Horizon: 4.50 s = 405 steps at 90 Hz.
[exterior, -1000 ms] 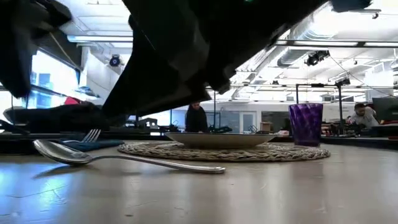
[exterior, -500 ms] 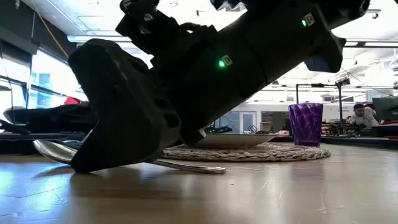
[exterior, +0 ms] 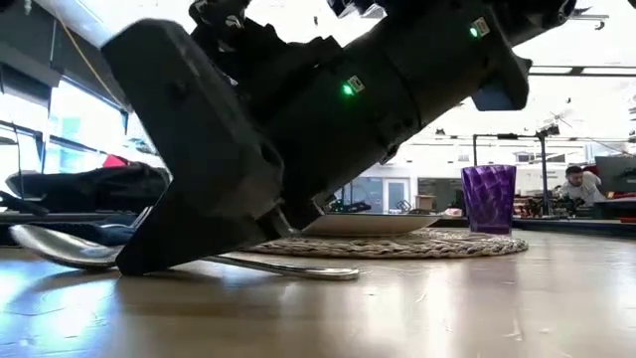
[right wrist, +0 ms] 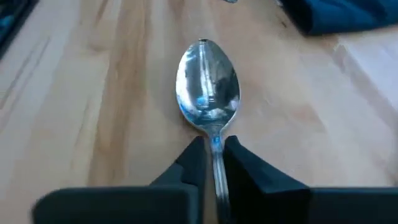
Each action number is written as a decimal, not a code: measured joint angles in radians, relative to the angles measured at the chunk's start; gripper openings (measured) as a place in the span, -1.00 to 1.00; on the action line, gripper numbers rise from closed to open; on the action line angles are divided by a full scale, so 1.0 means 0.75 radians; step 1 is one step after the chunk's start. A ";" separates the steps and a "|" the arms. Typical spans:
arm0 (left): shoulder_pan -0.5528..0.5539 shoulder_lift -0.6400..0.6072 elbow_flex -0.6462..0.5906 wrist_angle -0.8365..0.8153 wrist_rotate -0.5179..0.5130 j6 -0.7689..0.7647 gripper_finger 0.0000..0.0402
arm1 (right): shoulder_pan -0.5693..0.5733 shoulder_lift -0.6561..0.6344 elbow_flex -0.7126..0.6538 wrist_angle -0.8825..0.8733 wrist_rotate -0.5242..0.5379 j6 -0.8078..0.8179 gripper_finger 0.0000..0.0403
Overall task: Set table place
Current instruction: Put the silver spoon to the right of the brown placemat
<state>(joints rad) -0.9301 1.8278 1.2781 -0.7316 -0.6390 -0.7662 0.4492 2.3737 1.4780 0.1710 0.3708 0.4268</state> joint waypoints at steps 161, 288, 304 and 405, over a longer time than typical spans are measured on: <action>-0.008 -0.015 0.000 -0.406 0.068 -0.373 -0.43 | 0.255 -0.611 -0.236 -2.181 0.502 2.188 -1.00; -0.027 -0.014 -0.001 -0.336 0.016 -0.383 -0.43 | 0.009 -1.093 -1.187 -1.635 0.115 2.234 -1.00; -0.027 -0.014 -0.001 -0.313 0.007 -0.362 -0.43 | -0.051 -1.093 -1.187 -1.637 0.117 2.237 -1.00; -0.030 -0.013 -0.001 -0.299 0.000 -0.372 -0.43 | -0.005 -1.093 -1.088 -1.652 -0.207 1.977 -0.44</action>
<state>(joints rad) -0.9527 1.8179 1.2775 -0.9561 -0.6388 -1.0449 0.4453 1.5543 0.6618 -1.0677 0.2155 1.9095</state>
